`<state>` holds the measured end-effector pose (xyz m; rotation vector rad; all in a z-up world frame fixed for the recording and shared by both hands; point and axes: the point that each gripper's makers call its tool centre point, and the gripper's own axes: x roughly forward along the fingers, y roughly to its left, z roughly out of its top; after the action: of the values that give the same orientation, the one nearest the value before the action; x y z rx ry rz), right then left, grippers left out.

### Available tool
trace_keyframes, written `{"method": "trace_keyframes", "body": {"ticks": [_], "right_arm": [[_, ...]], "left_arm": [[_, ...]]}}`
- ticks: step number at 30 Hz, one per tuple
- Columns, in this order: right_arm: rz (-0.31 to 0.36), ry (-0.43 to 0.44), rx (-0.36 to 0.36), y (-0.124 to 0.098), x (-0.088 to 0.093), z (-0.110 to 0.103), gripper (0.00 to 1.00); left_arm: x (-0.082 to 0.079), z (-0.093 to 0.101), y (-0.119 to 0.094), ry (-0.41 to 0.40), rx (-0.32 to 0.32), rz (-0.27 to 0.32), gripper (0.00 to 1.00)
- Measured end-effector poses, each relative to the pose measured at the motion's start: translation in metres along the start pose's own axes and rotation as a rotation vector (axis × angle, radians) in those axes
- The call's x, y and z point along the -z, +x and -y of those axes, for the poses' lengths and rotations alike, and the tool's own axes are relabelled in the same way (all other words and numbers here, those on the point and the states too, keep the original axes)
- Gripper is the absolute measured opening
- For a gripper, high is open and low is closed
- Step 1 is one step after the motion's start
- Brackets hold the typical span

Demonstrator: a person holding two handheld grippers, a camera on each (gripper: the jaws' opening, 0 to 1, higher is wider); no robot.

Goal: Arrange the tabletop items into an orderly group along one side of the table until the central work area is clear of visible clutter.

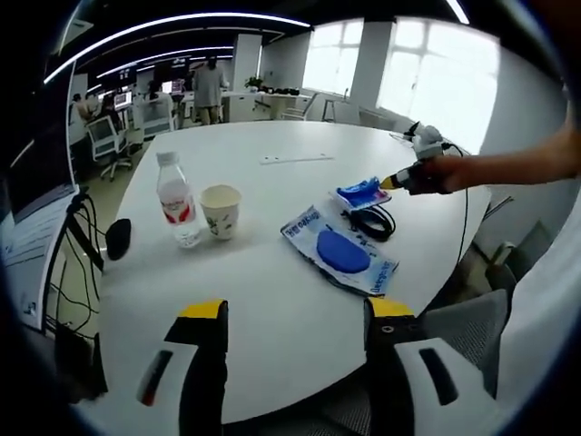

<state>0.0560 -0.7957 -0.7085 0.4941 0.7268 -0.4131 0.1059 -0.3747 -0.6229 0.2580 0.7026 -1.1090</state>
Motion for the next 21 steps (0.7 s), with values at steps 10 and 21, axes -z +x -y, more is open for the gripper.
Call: {"method": "trace_keyframes", "body": {"ticks": [10, 21], "right_arm": [[-0.036, 0.009, 0.018, 0.026, -0.008, 0.015, 0.0], [-0.066, -0.013, 0.044, 0.034, -0.002, 0.026, 0.0]], "left_arm": [[0.001, 0.005, -0.001, -0.019, -0.013, -0.004, 0.61], [0.006, 0.002, -0.005, -0.033, -0.037, -0.018, 0.61]]}}
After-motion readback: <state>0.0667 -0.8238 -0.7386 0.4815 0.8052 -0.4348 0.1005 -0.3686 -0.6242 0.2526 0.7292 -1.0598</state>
